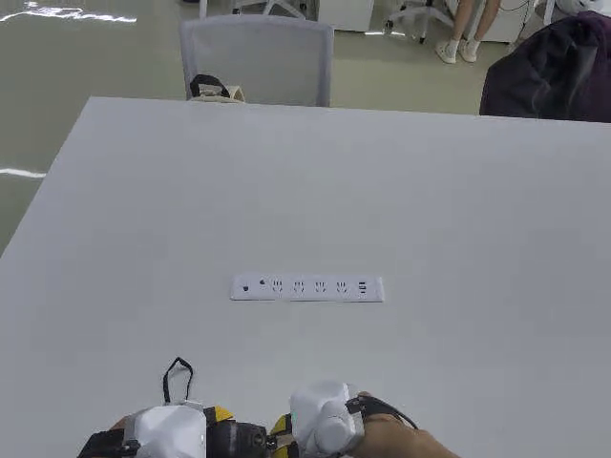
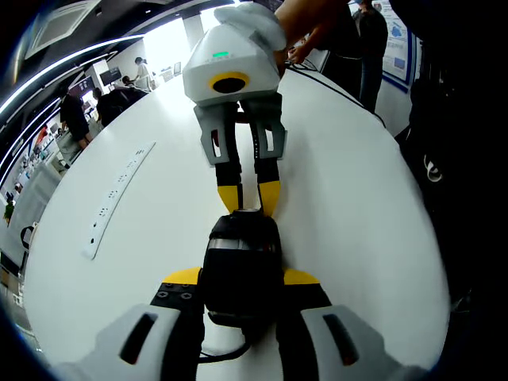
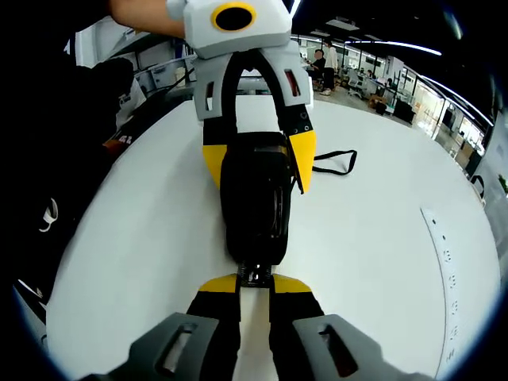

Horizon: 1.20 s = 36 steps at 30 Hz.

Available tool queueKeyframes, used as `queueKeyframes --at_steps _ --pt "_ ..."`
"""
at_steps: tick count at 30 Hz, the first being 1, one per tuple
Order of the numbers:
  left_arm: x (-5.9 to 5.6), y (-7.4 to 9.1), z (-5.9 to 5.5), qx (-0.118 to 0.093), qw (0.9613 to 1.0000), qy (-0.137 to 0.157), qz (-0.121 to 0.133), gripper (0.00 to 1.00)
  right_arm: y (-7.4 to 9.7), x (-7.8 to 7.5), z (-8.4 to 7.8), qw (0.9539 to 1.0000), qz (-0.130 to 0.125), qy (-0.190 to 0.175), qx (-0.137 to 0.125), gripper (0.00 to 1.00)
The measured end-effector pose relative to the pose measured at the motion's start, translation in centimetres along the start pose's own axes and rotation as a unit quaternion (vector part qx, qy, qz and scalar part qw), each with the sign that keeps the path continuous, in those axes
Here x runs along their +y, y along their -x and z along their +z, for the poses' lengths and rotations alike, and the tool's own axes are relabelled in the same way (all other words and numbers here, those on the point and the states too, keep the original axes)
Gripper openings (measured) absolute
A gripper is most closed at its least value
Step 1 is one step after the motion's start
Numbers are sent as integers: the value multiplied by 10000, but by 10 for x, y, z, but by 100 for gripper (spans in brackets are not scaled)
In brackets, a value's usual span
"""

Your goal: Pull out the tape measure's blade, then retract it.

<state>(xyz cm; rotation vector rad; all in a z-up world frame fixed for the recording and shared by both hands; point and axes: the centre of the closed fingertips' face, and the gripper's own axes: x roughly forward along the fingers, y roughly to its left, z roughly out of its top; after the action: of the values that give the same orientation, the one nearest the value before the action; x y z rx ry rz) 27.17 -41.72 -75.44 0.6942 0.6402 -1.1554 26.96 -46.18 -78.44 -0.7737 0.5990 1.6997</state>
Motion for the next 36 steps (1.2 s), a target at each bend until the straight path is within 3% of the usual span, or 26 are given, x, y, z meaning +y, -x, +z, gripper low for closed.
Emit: queueKeyframes --at_steps 13,36 --pt "1 -2 -3 -8 10000 74 -11 30 14 1 -14 9999 42 -20 118 11" --pt "1 -1 3 37 9999 131 -51 30 42 6 -46 9993 60 -121 360 10"
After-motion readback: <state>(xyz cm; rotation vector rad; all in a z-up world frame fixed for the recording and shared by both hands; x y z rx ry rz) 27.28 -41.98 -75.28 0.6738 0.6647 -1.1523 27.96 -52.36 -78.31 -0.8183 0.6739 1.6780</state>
